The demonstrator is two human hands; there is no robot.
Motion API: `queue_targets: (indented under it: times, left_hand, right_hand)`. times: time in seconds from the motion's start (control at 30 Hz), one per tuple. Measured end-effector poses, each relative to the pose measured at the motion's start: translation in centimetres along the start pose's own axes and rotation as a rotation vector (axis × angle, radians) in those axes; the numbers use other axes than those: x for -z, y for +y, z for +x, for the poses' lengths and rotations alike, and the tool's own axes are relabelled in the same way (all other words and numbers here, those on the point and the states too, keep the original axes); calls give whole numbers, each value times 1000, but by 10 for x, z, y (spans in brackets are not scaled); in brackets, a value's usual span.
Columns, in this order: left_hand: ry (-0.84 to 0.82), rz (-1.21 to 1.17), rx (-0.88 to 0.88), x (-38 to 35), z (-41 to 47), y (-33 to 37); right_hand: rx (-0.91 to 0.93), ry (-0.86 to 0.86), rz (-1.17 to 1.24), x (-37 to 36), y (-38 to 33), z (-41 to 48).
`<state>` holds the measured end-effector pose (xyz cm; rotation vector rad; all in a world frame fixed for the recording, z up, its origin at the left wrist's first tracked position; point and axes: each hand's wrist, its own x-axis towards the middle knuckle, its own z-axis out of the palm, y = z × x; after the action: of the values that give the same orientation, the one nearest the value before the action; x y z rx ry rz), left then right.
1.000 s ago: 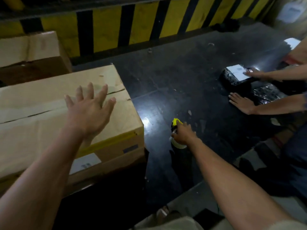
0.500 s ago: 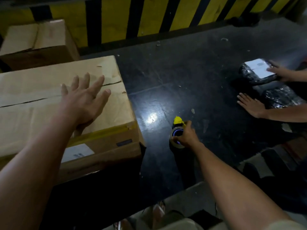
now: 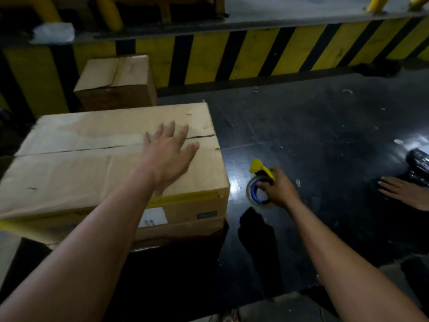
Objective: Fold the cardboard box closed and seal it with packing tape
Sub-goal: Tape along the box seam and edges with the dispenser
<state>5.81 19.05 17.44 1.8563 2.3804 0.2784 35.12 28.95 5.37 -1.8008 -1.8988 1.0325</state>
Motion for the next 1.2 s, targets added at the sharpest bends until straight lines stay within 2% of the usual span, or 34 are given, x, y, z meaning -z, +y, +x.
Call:
queue_targets:
  times: [0.17,0.3,0.5,0.67,0.77,0.83,0.97,1.2]
  left_hand:
    - [-35,-142,-6,17,-11,-9]
    - [-61,-289,21,39,-21,-33]
    - [-74,-156,53,56,-46,-114]
    - [-90,32,247,74,-75,-195]
    - [-76,27,260,81,-98,-234]
    - [-61,-54,278,81,-111,-250]
    - [-24,-400,411,76,-119,-248]
    - [15,-476,438,69,-121,-234]
  right_hand:
    - [247,129,47,51,-109,-10]
    - [364,178,69,61,-186,-30]
    - [482,146,46,23,-269,-70]
    - [592,109,-46,-30,-310,-89]
    - [633,98,-108,-56,-328,-94]
    - [653,84,-134,-72,-338,-97]
    - [666,20,-169,-97,-350,-97]
    - [689,11,-237,-99,-354,-83]
